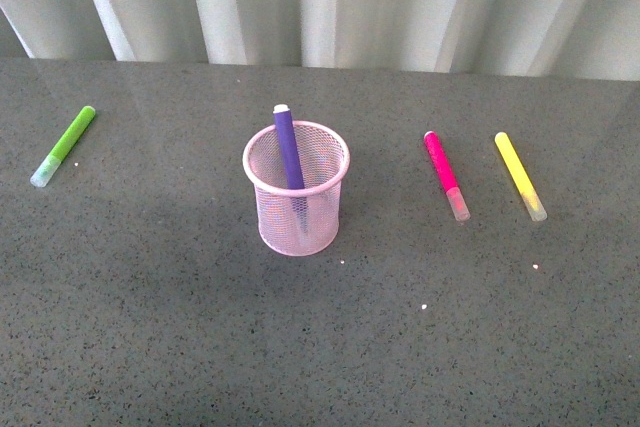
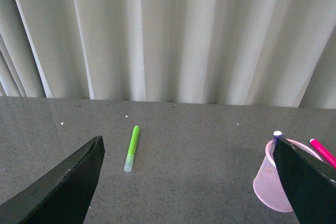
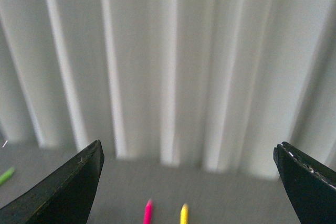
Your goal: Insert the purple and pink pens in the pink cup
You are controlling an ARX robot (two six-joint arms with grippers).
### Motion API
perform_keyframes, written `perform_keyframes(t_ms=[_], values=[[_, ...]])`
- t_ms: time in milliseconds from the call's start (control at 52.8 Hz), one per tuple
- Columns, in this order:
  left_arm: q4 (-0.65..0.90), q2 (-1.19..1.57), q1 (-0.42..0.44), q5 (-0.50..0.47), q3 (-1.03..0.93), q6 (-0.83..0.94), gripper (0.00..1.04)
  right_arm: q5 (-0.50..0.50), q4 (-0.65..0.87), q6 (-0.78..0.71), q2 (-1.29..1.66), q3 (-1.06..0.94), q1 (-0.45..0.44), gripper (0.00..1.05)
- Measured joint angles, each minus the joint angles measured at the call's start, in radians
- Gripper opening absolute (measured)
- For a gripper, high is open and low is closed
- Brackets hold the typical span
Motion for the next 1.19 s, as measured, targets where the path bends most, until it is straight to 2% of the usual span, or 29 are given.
perform_keyframes(t_ms=[95,189,284,493,796,1193], values=[[0.0,0.0,0.0,0.0,0.0,0.0,0.98,0.088,0.246,-0.022,0.287,0.188,0.013,0.98],[0.0,0.0,0.0,0.0,0.0,0.0,0.98,0.169,0.275,-0.056,0.656,0.409,0.063,0.98],[0.0,0.0,0.0,0.0,0.0,0.0,0.98,0.211,0.108,-0.049,0.97,0.611,0.104,0.98],[0.0,0.0,0.0,0.0,0.0,0.0,0.98,0.227,-0.225,-0.038,1.366,0.851,0.194,0.98],[0.0,0.0,0.0,0.0,0.0,0.0,0.98,0.262,-0.398,-0.011,1.595,1.011,0.252,0.98],[0.0,0.0,0.0,0.0,0.0,0.0,0.98,0.261,-0.348,0.078,1.765,0.993,0.262,0.98]])
